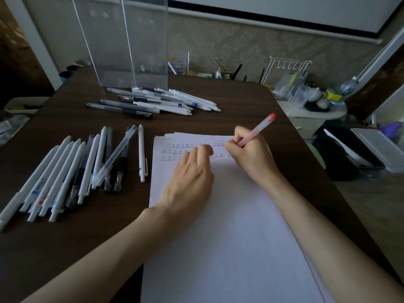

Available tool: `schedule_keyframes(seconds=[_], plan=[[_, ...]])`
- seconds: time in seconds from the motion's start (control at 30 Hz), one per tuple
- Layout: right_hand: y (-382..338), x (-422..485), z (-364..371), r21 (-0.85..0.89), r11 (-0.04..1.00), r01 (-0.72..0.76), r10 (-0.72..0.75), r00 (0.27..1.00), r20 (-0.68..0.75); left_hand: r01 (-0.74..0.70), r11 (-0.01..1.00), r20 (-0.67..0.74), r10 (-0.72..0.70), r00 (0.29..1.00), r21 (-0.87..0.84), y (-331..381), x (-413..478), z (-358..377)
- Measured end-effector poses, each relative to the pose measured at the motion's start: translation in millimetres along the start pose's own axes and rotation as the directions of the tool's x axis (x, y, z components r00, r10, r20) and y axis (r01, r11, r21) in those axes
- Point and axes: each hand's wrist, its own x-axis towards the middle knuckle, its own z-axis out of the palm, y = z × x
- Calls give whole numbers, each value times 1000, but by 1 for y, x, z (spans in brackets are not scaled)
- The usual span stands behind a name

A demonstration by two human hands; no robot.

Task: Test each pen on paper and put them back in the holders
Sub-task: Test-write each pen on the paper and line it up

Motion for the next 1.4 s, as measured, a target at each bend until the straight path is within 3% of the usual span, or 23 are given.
schedule_keyframes(seconds=[0.23, 0.3, 0.4, 0.47, 0.7, 0.9, 1.1, 1.23, 1.33, 1.4], plan=[[1, 0, -2, 44, 999, -5, 5, 1000, 13, 49, 983, -47, -58, 997, -179, 2, -3, -3], [0, -1, -2, 169, 986, 6, -12, 999, 31, 66, 973, -79, -85, 993, -223, 5, -2, -7], [-6, -3, -5, 473, 881, 23, -39, 999, 25, 85, 968, -125, -116, 985, -235, 5, -1, -10], [-11, -6, -7, 559, 829, 25, -65, 997, 52, 83, 973, -151, -117, 982, -216, 4, 0, -10], [-21, -15, -7, 563, 826, -19, -72, 988, 140, -84, 989, -198, 58, 978, -123, 7, -3, -16], [-33, -31, -26, 596, 803, 3, 26, 999, -41, -179, 980, -224, 156, 962, -90, 27, -7, -26], [-39, -73, -51, 557, 830, 14, -6, 1000, -16, -218, 944, -152, 184, 971, -249, 66, -19, -28], [-37, -111, -91, 574, 818, -38, 64, 998, -25, -150, 908, 35, 177, 984, -392, 101, -33, -22], [-27, -136, -124, 659, 751, -33, 208, 960, -190, -206, 884, 97, 270, 958, -420, 130, -41, -10], [-19, -153, -135, 677, 736, -24, 315, 897, -311, -241, 869, 131, 325, 937, -433, 152, -47, 4]])
